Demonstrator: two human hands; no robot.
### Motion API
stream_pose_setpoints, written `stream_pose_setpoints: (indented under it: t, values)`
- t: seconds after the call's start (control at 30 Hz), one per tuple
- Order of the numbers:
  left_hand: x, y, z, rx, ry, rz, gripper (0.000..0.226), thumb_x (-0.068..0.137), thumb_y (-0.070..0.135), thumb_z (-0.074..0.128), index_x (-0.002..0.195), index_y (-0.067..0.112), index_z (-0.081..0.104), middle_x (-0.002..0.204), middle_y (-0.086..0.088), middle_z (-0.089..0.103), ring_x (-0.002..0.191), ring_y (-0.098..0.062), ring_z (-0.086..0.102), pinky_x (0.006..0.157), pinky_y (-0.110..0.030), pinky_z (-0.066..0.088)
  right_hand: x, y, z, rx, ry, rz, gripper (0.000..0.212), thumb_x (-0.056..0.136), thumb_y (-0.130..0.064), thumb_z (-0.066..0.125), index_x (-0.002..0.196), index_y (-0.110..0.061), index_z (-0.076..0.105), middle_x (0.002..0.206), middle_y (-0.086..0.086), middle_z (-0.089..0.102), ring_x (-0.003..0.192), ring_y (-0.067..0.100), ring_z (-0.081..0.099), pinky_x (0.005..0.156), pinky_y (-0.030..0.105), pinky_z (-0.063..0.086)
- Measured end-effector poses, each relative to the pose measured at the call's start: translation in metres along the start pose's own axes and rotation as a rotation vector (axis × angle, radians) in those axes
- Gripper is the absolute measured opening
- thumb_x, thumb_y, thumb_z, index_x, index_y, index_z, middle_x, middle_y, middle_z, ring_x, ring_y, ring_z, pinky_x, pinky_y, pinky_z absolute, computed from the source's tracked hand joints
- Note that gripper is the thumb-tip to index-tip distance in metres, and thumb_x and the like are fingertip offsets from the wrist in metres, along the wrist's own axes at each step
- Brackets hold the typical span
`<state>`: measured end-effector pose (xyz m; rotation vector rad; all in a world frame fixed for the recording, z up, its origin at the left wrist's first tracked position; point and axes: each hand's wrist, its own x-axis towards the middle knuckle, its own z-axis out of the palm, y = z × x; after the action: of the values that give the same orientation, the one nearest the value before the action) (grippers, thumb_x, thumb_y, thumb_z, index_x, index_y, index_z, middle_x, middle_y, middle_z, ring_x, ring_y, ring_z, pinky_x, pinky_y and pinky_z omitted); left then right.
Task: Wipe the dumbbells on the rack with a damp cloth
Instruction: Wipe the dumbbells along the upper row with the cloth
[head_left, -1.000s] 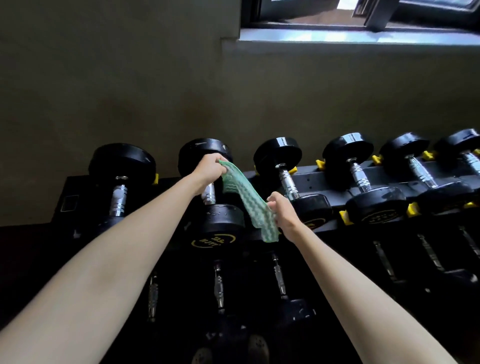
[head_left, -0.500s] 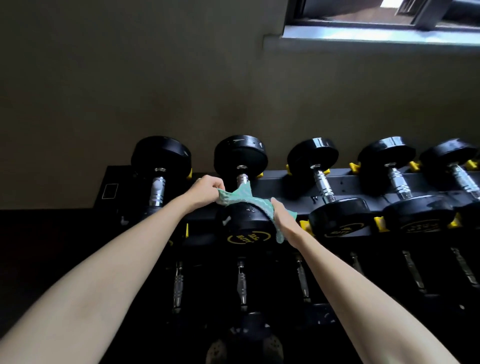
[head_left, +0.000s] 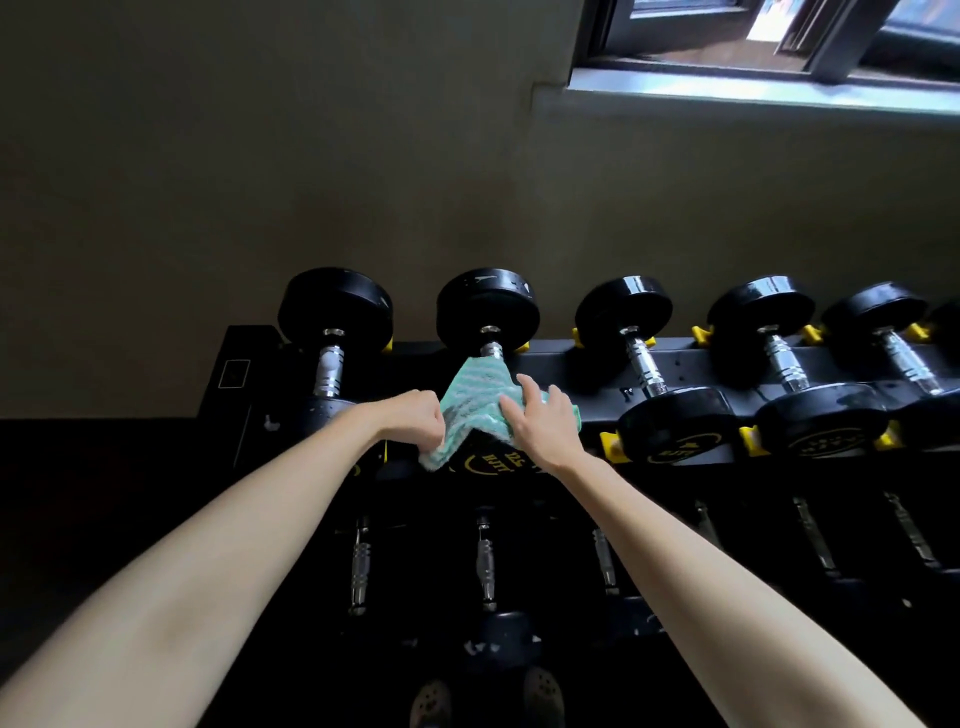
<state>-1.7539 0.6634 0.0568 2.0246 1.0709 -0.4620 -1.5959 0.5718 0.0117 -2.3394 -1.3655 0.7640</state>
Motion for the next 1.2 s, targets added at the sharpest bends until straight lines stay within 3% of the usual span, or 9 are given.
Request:
stream_pose_setpoints:
  t: [0.07, 0.17, 0.3, 0.4, 0.53, 0.7, 0.9, 1.0, 1.2]
  values:
    - [0.003, 0.001, 0.006, 0.105, 0.002, -0.08, 0.02, 0.071, -0.003, 0.05, 0.052, 0.005, 0.05, 0.054, -0.004, 0.035, 0.048, -0.017, 0.026, 0.041, -0.023, 0.021, -0.01, -0.007, 0.001, -0.06, -0.034, -0.008, 0.06, 0.095, -0.045, 0.032, 0.148, -0.021, 0.019, 0.155, 0.023, 0.007, 0.141, 0.039, 0.006, 0.113, 0.046, 0.009]
    - [0.013, 0.0, 0.007, -0.116, 0.323, -0.222, 0.018, 0.085, -0.002, 0.05, 0.096, -0.008, 0.064, 0.083, -0.015, 0.061, 0.067, -0.022, 0.058, 0.056, -0.022, 0.047, -0.025, -0.008, -0.006, -0.121, -0.074, -0.145, 0.062, 0.097, -0.035, 0.041, 0.151, -0.025, 0.011, 0.157, 0.018, -0.005, 0.145, 0.031, -0.012, 0.117, 0.04, 0.0]
    - [0.022, 0.018, 0.007, -0.372, 0.791, -0.176, 0.029, 0.096, 0.008, 0.032, 0.113, -0.006, 0.051, 0.123, -0.027, 0.051, 0.115, -0.038, 0.048, 0.091, -0.038, 0.037, -0.03, 0.003, -0.03, 0.38, 0.166, -0.084, 0.043, 0.084, -0.006, 0.049, 0.123, -0.02, 0.061, 0.136, 0.005, 0.052, 0.13, 0.02, 0.043, 0.106, 0.033, 0.035]
    - [0.03, 0.038, 0.03, -0.523, 0.714, -0.085, 0.031, 0.099, 0.016, 0.029, 0.122, 0.002, 0.044, 0.13, -0.022, 0.044, 0.118, -0.034, 0.043, 0.094, -0.034, 0.032, -0.014, -0.006, -0.033, 0.518, 0.299, 0.097, 0.039, 0.091, -0.012, 0.044, 0.129, -0.01, 0.054, 0.132, 0.01, 0.05, 0.122, 0.022, 0.047, 0.098, 0.029, 0.034]
    - [0.04, 0.045, 0.068, -0.517, 0.632, -0.181, 0.051, 0.1, 0.037, 0.03, 0.137, 0.003, 0.033, 0.139, -0.022, 0.038, 0.127, -0.033, 0.038, 0.102, -0.037, 0.031, 0.009, -0.002, -0.005, 0.31, 0.063, 0.186, 0.053, 0.097, -0.036, 0.027, 0.143, -0.01, 0.032, 0.151, 0.014, 0.027, 0.138, 0.033, 0.023, 0.112, 0.044, 0.017]
    - [0.039, 0.056, 0.074, -0.704, 0.73, -0.341, 0.056, 0.097, 0.045, 0.032, 0.122, -0.004, 0.042, 0.127, -0.025, 0.049, 0.117, -0.036, 0.049, 0.087, -0.035, 0.037, 0.021, 0.008, -0.012, 0.252, -0.083, 0.133, 0.066, 0.083, -0.047, 0.024, 0.137, -0.014, 0.041, 0.141, 0.011, 0.042, 0.136, 0.032, 0.025, 0.107, 0.044, 0.023]
    - [0.041, 0.062, 0.087, -0.556, 0.77, -0.354, 0.06, 0.1, 0.039, 0.021, 0.135, -0.009, 0.028, 0.136, -0.029, 0.039, 0.123, -0.039, 0.042, 0.098, -0.042, 0.035, 0.013, 0.03, -0.034, 0.675, -0.323, 0.107, 0.042, 0.1, -0.035, 0.036, 0.132, -0.01, 0.048, 0.142, 0.015, 0.044, 0.128, 0.028, 0.045, 0.111, 0.043, 0.031]
    - [0.041, 0.067, 0.096, -0.44, 0.816, -0.317, 0.06, 0.101, 0.034, 0.023, 0.141, -0.011, 0.02, 0.141, -0.029, 0.033, 0.129, -0.037, 0.036, 0.107, -0.04, 0.03, 0.013, 0.039, -0.048, 0.8, -0.354, 0.199, 0.038, 0.1, -0.038, 0.037, 0.112, -0.012, 0.062, 0.124, 0.012, 0.061, 0.097, 0.021, 0.062, 0.099, 0.036, 0.042]
    - [0.026, 0.089, 0.109, -0.138, 0.78, -0.257, 0.063, 0.101, 0.032, 0.018, 0.14, -0.018, 0.017, 0.146, -0.039, 0.018, 0.139, -0.043, 0.022, 0.117, -0.044, 0.018, 0.012, 0.049, -0.055, 0.874, -0.409, 0.209, 0.054, 0.102, -0.036, 0.03, 0.137, 0.005, 0.039, 0.132, 0.015, 0.054, 0.114, 0.026, 0.056, 0.096, 0.033, 0.042]
